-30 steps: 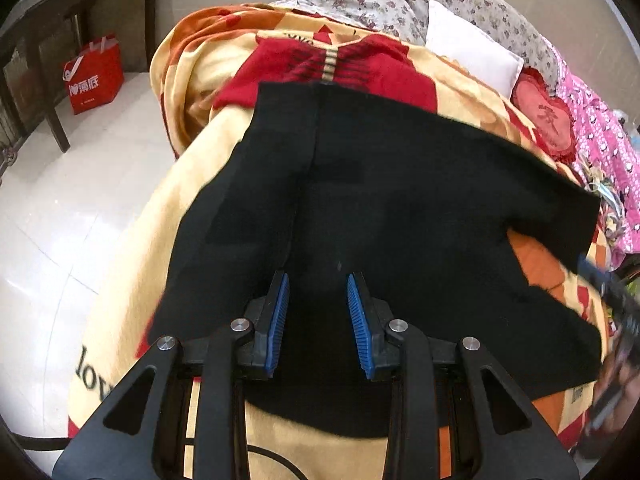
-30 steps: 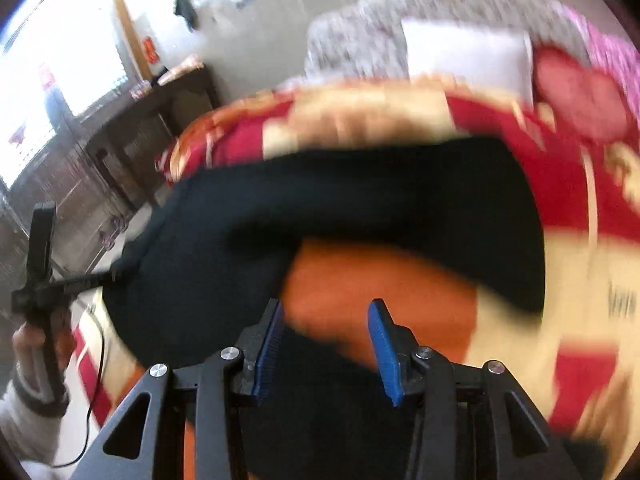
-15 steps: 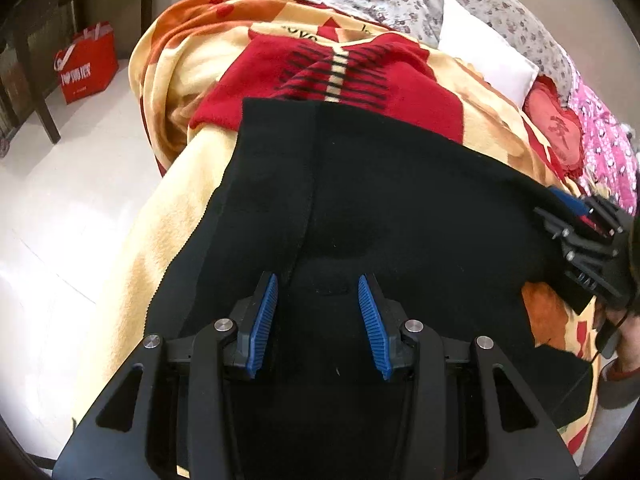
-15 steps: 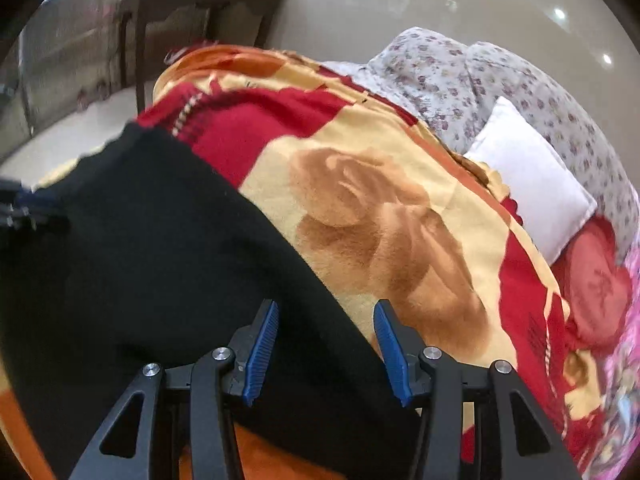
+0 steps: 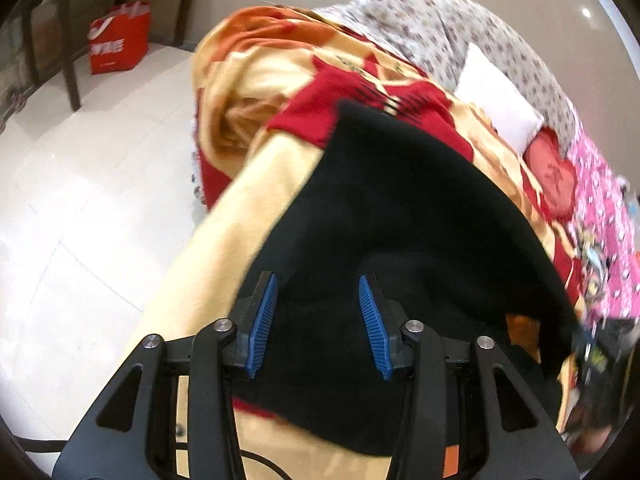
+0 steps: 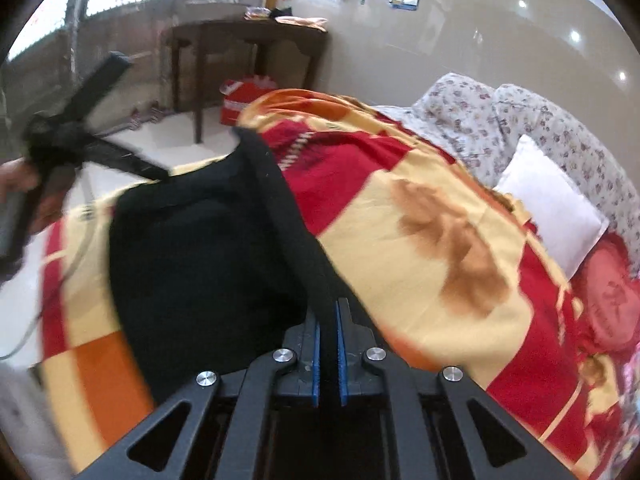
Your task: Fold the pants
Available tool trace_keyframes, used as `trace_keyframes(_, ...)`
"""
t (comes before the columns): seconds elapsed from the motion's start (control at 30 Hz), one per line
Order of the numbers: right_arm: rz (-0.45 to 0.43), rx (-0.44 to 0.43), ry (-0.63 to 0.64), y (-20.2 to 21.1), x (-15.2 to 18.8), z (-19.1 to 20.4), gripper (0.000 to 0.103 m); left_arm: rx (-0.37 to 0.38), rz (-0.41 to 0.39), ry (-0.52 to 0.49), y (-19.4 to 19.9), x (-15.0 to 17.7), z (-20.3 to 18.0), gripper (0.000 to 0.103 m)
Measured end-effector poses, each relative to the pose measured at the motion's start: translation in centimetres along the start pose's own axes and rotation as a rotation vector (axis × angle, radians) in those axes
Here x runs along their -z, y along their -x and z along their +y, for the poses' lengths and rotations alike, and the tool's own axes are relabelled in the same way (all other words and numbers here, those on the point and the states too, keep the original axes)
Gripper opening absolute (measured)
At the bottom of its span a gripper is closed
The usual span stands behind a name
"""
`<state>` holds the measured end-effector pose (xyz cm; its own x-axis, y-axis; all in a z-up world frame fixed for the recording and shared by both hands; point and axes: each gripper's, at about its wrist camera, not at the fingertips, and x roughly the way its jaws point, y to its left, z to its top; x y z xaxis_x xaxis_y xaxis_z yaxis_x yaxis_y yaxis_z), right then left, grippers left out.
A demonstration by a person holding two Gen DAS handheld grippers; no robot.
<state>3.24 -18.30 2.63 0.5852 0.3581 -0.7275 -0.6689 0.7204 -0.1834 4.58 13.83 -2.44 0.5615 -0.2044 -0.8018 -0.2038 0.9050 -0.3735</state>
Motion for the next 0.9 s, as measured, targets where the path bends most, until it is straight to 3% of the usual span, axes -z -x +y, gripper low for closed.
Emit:
trace_keyframes(0.17,0.027,-0.129,-0.088,2.3,4.2,3.3,0.006,0.082,0.009,0.082,1.1,0.4,3.1,0.053)
trace_keyframes(0.27,0.089,-0.176,-0.14,1.9,6.8,4.1,0.006,0.122,-0.022,0.138,2.6,0.9,5.2,0.065)
trace_keyframes(0.4,0.146,-0.176,-0.157,1.7,8.6,4.2,0.006,0.107,-0.043,0.149,4.0,1.4,6.8,0.067)
trace_keyframes(0.5,0.135,-0.15,-0.178,1.8,8.7,3.5,0.006,0.108,-0.044,0.14,4.3,1.3,7.0,0.067)
trace_keyframes(0.57,0.102,-0.122,-0.184,2.4,8.2,3.2,0.012,0.114,-0.03,0.119,4.0,1.1,6.6,0.073)
trace_keyframes(0.63,0.073,-0.114,-0.194,2.8,7.7,3.0,0.048,0.121,-0.014,0.101,3.3,1.1,6.0,0.075)
trace_keyframes(0.67,0.057,-0.127,-0.201,3.0,7.5,3.1,0.054,0.116,-0.005,0.086,2.8,1.0,5.5,0.075)
trace_keyframes(0.8,0.028,-0.155,-0.121,2.6,5.5,5.0,0.055,0.058,0.008,0.066,1.4,0.8,4.7,0.075)
trace_keyframes(0.9,0.047,-0.189,-0.039,0.9,3.8,6.7,0.055,0.068,0.028,0.081,0.6,0.8,4.7,0.075)
